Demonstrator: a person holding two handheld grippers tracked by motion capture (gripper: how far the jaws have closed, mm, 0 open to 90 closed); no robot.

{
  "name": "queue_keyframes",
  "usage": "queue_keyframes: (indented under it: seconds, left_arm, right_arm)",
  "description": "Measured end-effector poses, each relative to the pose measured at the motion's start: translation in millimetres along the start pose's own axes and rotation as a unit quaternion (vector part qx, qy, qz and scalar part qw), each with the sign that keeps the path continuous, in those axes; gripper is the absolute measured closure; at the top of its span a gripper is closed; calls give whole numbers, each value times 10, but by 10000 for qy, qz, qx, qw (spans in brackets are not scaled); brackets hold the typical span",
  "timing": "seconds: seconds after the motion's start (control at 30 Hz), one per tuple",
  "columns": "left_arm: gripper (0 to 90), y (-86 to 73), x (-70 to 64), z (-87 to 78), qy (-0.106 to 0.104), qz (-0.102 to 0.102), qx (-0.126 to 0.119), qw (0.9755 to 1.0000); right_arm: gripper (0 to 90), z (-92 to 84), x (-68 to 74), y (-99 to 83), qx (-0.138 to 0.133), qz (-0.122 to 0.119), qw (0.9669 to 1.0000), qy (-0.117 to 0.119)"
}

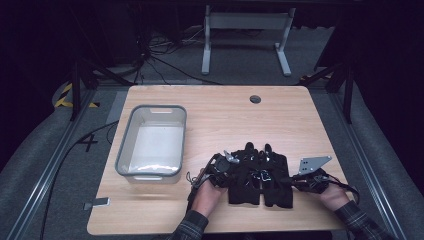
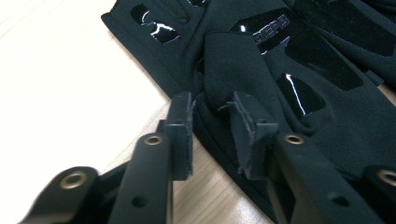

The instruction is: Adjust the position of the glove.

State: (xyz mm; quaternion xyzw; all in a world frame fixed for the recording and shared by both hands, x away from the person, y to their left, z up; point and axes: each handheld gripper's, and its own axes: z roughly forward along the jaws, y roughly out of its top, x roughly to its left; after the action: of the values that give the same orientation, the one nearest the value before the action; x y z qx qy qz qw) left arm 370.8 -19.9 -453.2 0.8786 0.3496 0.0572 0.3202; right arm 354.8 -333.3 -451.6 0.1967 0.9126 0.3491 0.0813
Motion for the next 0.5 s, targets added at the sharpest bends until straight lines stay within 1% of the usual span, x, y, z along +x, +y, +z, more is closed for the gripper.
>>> queue_keyframes:
  seconds: [0.07,0.1,0.2,0.33,0.43,0.47,0.5]
  left_arm:
    - [755,2,5,-3,-27,-8,18,10000]
    - [755,3,7,-5,-40,-5,19,10000]
    - [847,10,7,-14,-83,1,27,10000]
    - [865,13,23,-38,-163,-22,-20,9999]
    - [868,22,39,-90,-252,-100,-142,9995]
    - [868,22,39,-90,-252,-100,-142,9995]
    - [868,35,45,-135,-280,-96,-228,9993]
  right_arm:
    - [896,1,-2,0,-5,-5,10000,4]
    - [896,3,-1,2,-10,5,10000,9]
    - [897,13,-3,5,-23,19,10000,32]
    - [898,12,-4,6,-11,23,10000,41]
    - [899,17,-2,8,-19,33,10000,35]
    - [899,17,-2,8,-19,33,10000,35]
    - [899,18,-3,10,-12,30,10000,47]
